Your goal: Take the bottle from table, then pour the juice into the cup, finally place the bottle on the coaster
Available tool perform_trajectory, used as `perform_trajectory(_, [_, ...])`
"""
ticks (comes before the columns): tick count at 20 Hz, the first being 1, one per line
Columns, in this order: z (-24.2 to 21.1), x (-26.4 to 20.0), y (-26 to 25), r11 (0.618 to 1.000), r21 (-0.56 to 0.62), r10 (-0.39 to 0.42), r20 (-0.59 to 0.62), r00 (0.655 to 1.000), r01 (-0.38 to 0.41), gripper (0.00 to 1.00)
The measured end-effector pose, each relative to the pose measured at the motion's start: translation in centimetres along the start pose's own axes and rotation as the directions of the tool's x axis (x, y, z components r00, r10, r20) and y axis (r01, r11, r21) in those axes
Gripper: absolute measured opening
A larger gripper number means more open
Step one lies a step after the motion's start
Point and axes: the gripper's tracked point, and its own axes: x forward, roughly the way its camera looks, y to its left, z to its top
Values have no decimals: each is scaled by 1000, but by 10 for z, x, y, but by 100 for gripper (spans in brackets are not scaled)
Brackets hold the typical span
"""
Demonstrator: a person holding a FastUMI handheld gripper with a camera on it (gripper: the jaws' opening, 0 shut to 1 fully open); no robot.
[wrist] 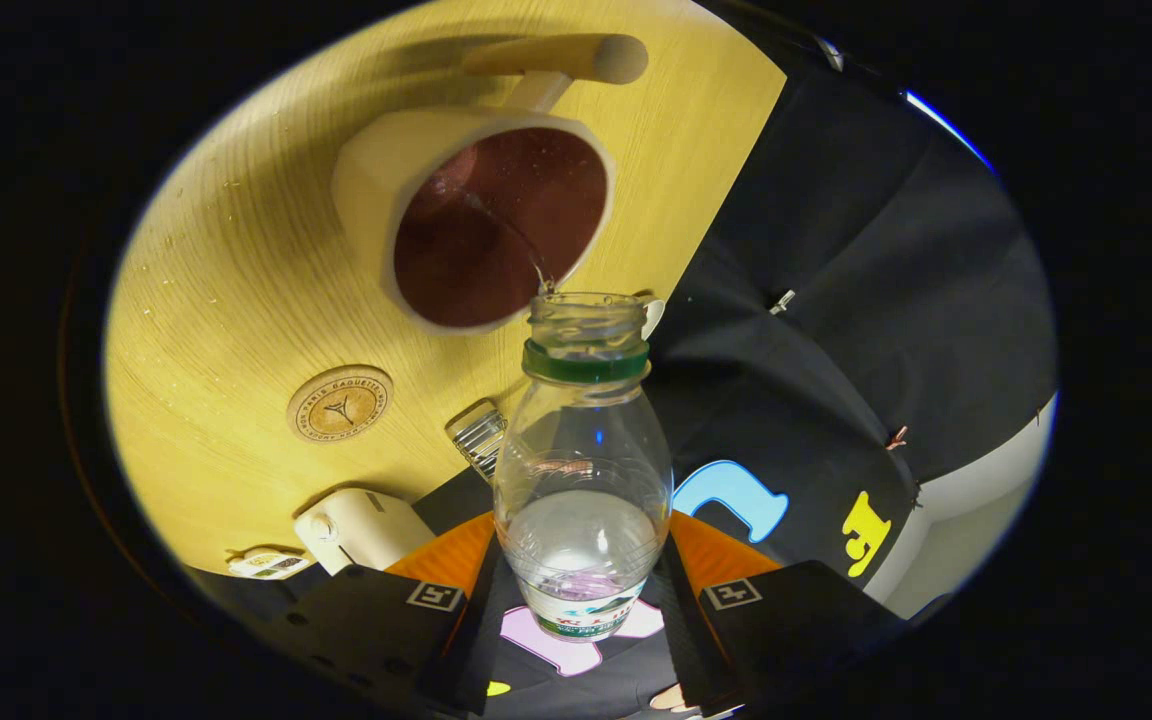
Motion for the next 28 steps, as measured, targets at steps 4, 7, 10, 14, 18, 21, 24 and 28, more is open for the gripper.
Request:
perform_trajectory(4, [-2,2,-3,1000,-13,-5,-1,1000,5,72])
perform_trajectory(7, [0,1,-3,1000,-29,-7,1,1000,7,72])
perform_trajectory(10, [5,2,-6,999,-36,-15,9,1000,15,72])
perform_trajectory(14, [3,6,-4,1000,-21,-1,-9,1000,1,72])
perform_trajectory(18, [6,4,0,1000,-12,16,-9,1000,-16,72])
perform_trajectory(21, [7,0,5,999,12,35,-14,999,-34,72])
perform_trajectory(24, [-1,-8,10,996,65,63,-46,997,-60,72])
perform_trajectory(28, [-21,-31,17,945,312,146,-128,981,-100,72])
